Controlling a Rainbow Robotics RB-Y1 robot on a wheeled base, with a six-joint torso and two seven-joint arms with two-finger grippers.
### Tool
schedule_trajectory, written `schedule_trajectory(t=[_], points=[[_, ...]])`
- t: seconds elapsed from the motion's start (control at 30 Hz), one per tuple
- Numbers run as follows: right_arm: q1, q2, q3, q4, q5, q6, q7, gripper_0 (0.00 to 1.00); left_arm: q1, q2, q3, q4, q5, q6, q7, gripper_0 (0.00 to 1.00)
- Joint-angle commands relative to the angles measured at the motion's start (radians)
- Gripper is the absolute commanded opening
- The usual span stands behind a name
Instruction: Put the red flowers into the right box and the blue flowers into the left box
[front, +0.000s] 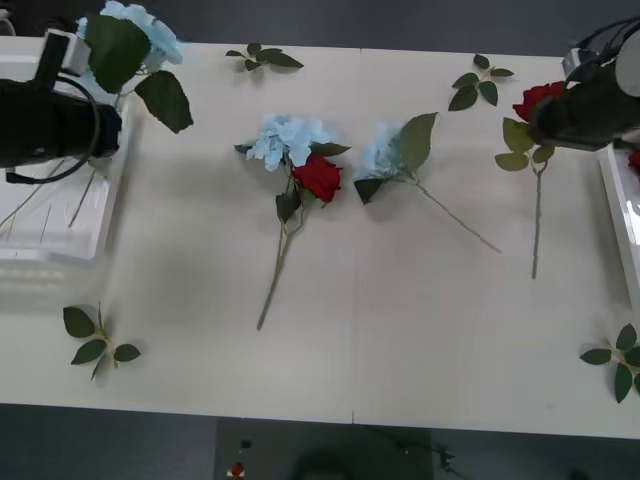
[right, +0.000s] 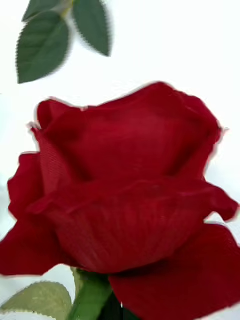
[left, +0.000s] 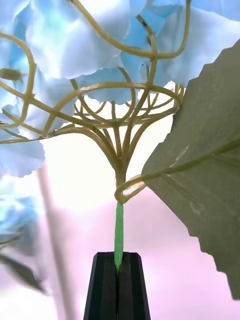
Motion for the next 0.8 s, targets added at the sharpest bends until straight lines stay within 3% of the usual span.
schedule_trajectory(t=[0.03, 0.33, 0.53, 0.6, 0.67, 0.7, 0.8], points=[[-0.045, -0.152, 0.0, -0.076, -0.04, 0.042, 0.13, 0.0, 0.015, 0.088, 0.092, -0.055, 0.021, 0.035, -0.059, 0.0], [-0.024, -0.339, 0.0, -0.09, -0.032, 0.042, 0.261, 0.0, 0.137, 0.185, 0.238, -0.043, -0.041, -0.089, -0.076, 0.0], [0.036, -0.404, 0.0, -0.058, 0.009, -0.02, 0.27, 0.0, 0.154, 0.185, 0.266, 0.028, -0.053, -0.134, -0.086, 0.02], [0.068, -0.416, 0.0, -0.038, 0.026, -0.055, 0.27, 0.0, 0.156, 0.185, 0.256, 0.054, -0.051, -0.168, -0.094, 0.45], [0.094, -0.422, 0.0, -0.021, 0.043, -0.087, 0.271, 0.0, 0.154, 0.185, 0.246, 0.06, -0.051, -0.183, -0.097, 0.77], [0.106, -0.425, 0.0, -0.009, 0.049, -0.101, 0.271, 0.0, 0.156, 0.185, 0.24, 0.059, -0.05, -0.185, -0.097, 0.88], [0.131, -0.427, 0.0, 0.023, 0.039, -0.127, 0.27, 0.0, 0.154, 0.185, 0.224, 0.057, -0.03, -0.183, -0.103, 0.97]])
